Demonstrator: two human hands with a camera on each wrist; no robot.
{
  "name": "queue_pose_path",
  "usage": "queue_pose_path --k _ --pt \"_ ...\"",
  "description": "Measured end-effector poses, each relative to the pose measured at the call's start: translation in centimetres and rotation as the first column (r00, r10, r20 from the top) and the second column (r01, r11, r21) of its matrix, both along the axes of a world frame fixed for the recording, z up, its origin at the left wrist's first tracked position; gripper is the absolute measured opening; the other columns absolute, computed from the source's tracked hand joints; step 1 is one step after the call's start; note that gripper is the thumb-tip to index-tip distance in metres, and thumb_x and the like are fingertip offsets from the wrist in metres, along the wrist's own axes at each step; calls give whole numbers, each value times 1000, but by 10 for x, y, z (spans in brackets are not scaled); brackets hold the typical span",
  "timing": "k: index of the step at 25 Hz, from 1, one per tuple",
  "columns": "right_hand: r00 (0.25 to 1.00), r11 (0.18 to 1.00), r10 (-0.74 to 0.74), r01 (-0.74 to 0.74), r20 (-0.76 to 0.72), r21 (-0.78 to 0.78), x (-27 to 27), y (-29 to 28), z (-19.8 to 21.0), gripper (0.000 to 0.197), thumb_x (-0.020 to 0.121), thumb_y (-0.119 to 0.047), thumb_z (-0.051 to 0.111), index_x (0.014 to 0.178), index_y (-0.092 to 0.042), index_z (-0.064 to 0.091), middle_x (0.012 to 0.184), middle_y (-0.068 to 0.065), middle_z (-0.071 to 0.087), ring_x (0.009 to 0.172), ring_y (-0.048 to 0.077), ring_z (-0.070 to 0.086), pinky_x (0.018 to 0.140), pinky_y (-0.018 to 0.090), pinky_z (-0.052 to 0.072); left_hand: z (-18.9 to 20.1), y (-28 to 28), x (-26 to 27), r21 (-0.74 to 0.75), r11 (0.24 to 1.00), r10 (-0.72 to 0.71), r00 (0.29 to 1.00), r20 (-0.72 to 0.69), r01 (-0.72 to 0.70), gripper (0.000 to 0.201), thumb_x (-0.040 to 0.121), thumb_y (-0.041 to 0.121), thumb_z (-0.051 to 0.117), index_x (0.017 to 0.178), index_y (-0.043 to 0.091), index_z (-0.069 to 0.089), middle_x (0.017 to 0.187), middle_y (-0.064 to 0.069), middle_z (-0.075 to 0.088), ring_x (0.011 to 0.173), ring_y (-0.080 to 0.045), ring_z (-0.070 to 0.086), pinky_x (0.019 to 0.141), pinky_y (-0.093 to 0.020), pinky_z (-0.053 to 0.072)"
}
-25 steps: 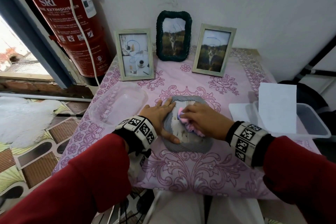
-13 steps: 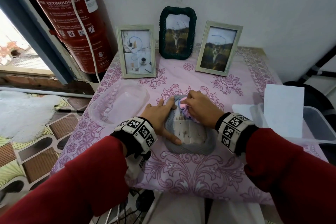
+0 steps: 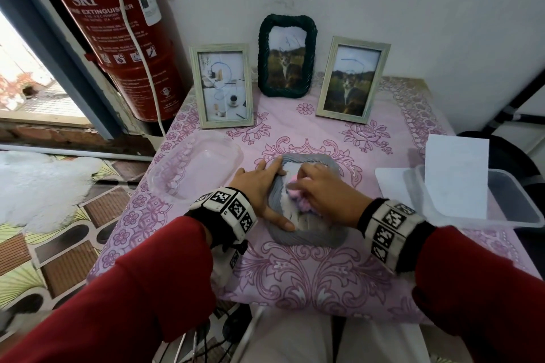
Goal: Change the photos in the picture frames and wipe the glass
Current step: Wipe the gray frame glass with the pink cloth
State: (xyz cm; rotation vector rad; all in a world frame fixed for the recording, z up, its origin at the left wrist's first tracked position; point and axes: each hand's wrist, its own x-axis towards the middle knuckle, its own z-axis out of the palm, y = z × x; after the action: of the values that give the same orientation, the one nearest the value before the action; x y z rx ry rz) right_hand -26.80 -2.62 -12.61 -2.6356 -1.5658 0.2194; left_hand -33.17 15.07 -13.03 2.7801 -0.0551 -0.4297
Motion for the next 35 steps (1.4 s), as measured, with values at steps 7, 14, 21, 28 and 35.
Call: queue_pose_path --k 7,14,21,28,35 --pt "982 981 146 -128 120 -145 -18 -56 18 33 94 -29 43 126 -28 52 125 -1 50 113 20 47 91 32 34 -2 1 3 28 1000 -15 1000 2 15 136 37 76 74 143 31 1 138 6 39 124 -24 44 102 -43 32" --pt "988 977 26 7 151 -215 31 -12 16 33 96 -25 42 127 -22 51 129 3 46 114 21 42 100 32 33 -3 1 3 58 998 -23 1000 -1 23 135 39 77 72 143 29 1 139 6 38 125 -23 42 103 -45 31" --pt "978 973 207 -203 25 -111 -35 -11 5 34 94 -25 43 126 -17 53 128 -1 48 112 20 41 97 35 34 -6 0 4 52 999 -17 1000 21 16 137 38 74 75 144 25 3 134 6 40 123 -24 42 99 -44 33" --pt "980 960 164 -132 115 -248 -1 -51 27 32 96 -28 39 126 -29 51 133 -9 45 117 14 40 95 26 32 -7 3 4 55 998 -33 999 -22 34 140 35 83 66 144 30 -4 144 5 33 130 -26 36 105 -45 29" --pt "985 962 164 -149 48 -227 -13 -8 22 35 94 -22 43 128 -23 54 130 -3 49 114 19 41 97 32 33 -7 1 6 98 995 -31 999 -11 32 140 40 79 70 146 24 -3 144 1 35 130 -27 38 105 -45 30"
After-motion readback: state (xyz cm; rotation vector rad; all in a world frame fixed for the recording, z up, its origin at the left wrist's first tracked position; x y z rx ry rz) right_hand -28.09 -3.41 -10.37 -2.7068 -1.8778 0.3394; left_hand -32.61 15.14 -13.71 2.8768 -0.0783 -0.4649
